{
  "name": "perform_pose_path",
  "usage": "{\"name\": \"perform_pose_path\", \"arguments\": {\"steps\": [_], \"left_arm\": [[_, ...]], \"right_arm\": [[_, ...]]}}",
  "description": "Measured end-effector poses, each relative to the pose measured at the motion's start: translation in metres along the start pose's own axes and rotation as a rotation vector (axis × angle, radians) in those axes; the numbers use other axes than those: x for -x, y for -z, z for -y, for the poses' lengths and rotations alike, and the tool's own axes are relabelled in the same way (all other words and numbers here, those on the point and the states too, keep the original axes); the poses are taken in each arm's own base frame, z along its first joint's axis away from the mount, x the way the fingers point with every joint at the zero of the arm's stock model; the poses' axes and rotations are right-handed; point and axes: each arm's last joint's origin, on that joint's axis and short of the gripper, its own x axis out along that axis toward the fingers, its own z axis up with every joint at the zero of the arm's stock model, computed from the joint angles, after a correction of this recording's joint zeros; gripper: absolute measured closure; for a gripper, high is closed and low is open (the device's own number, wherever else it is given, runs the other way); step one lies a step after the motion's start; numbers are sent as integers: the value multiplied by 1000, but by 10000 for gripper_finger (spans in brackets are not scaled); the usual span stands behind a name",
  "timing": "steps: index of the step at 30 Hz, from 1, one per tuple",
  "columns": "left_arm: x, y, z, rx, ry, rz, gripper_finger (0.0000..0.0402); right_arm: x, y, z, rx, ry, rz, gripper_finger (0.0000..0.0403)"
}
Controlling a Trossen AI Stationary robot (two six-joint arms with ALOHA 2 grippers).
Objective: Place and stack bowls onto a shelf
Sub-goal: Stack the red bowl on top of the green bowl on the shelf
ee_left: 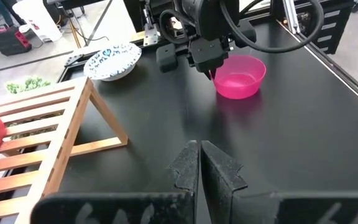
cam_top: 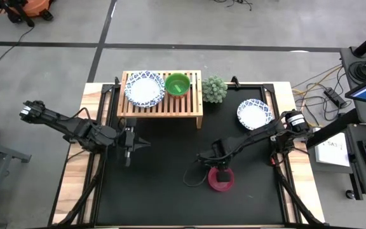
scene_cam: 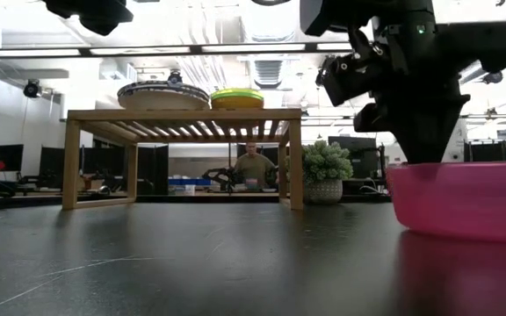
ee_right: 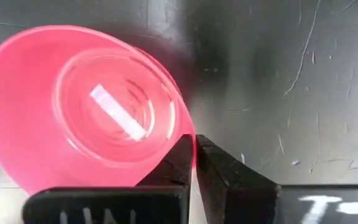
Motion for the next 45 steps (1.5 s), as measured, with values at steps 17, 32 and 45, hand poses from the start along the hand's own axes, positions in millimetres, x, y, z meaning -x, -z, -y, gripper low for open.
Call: {"name": "perform_pose_path", "arguments": {"steps": [17, 32, 45], "left_arm": [[0, -1, 0, 4, -1, 13, 402], [0, -1, 0, 4, -1, 12, 402], [0, -1, 0, -14, -1, 12, 402]], "right_arm": [[111, -49, 20, -134, -174, 333, 394], [249, -36, 129, -497, -117, 743, 394], [269, 6, 263, -848, -33, 907, 394]]}}
